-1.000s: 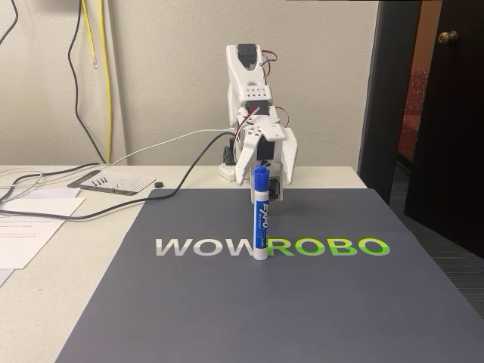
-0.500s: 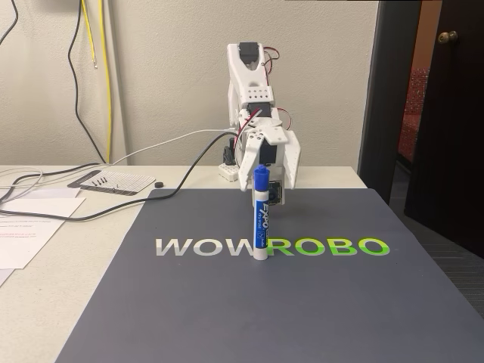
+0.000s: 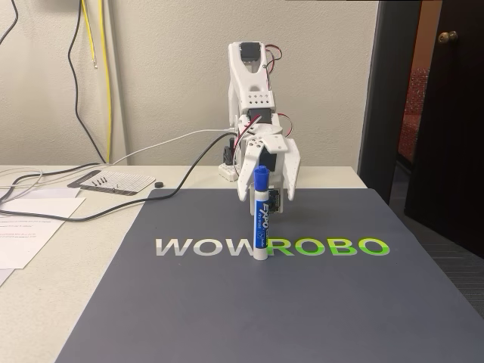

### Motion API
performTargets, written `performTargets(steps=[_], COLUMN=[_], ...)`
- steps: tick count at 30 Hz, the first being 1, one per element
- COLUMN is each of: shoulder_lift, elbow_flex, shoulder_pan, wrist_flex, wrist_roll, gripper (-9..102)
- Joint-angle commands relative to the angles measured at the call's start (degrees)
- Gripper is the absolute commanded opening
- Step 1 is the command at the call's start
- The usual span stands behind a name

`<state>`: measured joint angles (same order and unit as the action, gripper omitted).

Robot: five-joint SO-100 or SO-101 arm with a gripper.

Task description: Pick up the blue marker.

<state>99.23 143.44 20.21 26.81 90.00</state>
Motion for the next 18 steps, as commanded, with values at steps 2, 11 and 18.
performTargets(steps=[2, 11, 18], shoulder_lift=[-2.46, -3.08, -3.34], elbow_flex=[-3.78, -4.48, -4.48], shoulder_pan=[-0.79, -1.23, -1.85], wrist_flex=[2.55, 2.64, 3.08], wrist_roll=[-1.23, -1.32, -1.41], gripper=[31, 19, 6])
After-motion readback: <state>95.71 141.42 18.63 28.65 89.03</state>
